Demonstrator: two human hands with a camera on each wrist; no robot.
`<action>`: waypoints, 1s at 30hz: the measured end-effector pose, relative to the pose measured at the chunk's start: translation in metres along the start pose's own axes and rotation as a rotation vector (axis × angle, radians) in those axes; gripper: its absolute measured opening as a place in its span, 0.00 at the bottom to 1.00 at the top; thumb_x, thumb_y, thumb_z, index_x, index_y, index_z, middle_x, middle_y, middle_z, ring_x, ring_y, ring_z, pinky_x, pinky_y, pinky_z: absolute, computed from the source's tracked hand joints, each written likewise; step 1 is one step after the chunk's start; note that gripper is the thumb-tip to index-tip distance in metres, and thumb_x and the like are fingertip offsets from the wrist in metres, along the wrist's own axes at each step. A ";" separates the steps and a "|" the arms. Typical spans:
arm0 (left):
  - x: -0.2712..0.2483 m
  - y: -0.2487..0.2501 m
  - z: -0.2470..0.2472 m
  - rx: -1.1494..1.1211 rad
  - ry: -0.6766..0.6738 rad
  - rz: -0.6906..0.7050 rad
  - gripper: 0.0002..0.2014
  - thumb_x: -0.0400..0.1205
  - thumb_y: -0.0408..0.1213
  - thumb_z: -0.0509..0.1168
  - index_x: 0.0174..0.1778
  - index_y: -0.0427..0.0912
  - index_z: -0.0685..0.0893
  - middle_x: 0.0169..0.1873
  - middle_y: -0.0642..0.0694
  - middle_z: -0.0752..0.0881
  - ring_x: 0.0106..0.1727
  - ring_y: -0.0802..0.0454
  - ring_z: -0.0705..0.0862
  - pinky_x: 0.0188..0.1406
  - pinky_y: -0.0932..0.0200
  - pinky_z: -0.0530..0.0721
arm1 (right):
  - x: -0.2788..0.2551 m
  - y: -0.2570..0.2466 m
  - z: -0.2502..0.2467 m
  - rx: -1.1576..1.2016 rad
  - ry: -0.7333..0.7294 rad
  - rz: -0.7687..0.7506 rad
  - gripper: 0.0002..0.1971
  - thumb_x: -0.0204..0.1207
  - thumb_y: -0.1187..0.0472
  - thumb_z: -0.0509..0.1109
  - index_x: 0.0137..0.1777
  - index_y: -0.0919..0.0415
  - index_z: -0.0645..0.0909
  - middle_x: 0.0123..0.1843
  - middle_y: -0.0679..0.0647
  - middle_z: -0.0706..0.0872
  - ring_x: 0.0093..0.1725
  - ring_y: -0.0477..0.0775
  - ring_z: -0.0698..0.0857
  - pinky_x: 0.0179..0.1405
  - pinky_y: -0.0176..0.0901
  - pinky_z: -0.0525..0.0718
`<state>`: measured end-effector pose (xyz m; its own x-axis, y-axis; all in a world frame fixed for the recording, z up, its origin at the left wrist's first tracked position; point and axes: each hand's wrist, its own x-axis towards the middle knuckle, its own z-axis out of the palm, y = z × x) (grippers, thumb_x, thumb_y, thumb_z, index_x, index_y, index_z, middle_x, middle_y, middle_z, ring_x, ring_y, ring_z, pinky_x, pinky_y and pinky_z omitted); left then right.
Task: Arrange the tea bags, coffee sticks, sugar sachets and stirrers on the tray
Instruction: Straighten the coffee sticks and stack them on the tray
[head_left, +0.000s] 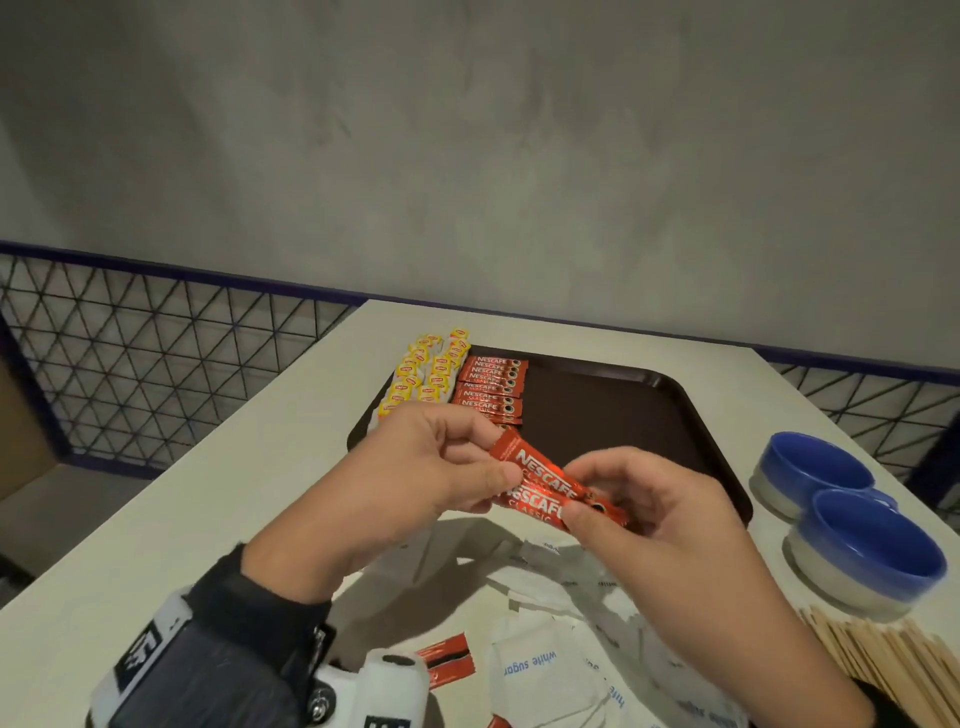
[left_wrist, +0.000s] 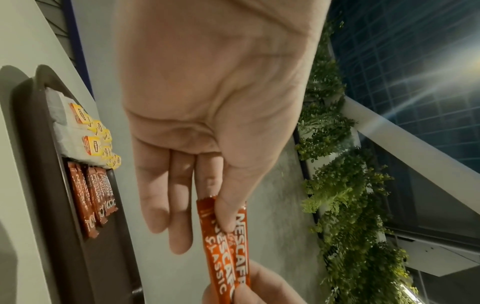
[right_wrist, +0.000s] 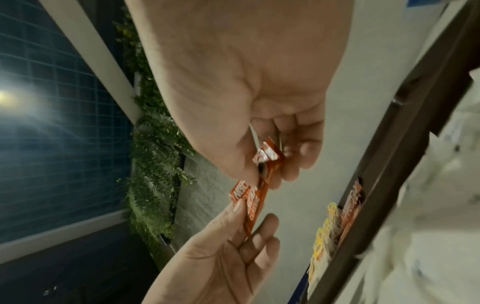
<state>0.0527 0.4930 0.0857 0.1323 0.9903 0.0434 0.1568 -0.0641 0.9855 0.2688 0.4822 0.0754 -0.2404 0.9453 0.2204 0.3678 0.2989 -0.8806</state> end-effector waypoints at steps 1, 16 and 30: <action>0.001 -0.001 -0.001 0.017 -0.028 -0.005 0.05 0.77 0.30 0.78 0.40 0.44 0.91 0.41 0.37 0.95 0.43 0.52 0.93 0.48 0.55 0.87 | 0.001 -0.003 -0.002 -0.031 -0.048 0.029 0.08 0.76 0.62 0.79 0.46 0.45 0.91 0.44 0.43 0.93 0.44 0.45 0.91 0.40 0.43 0.90; 0.007 0.005 -0.058 -0.208 0.624 0.014 0.05 0.78 0.34 0.77 0.40 0.50 0.91 0.44 0.53 0.95 0.50 0.53 0.93 0.50 0.54 0.84 | 0.133 -0.012 0.023 -0.560 -0.440 0.144 0.05 0.74 0.63 0.82 0.48 0.58 0.90 0.49 0.52 0.94 0.51 0.51 0.92 0.54 0.43 0.90; 0.007 0.007 -0.063 -0.337 0.604 0.059 0.03 0.80 0.35 0.73 0.42 0.48 0.90 0.45 0.49 0.95 0.48 0.54 0.91 0.49 0.55 0.83 | 0.171 -0.001 0.054 -0.900 -0.624 -0.008 0.09 0.76 0.53 0.80 0.54 0.53 0.88 0.54 0.49 0.90 0.55 0.50 0.88 0.62 0.53 0.89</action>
<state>-0.0068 0.5071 0.1034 -0.4524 0.8877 0.0858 -0.1594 -0.1751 0.9715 0.1785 0.6367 0.0915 -0.5650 0.7861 -0.2505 0.8248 0.5304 -0.1957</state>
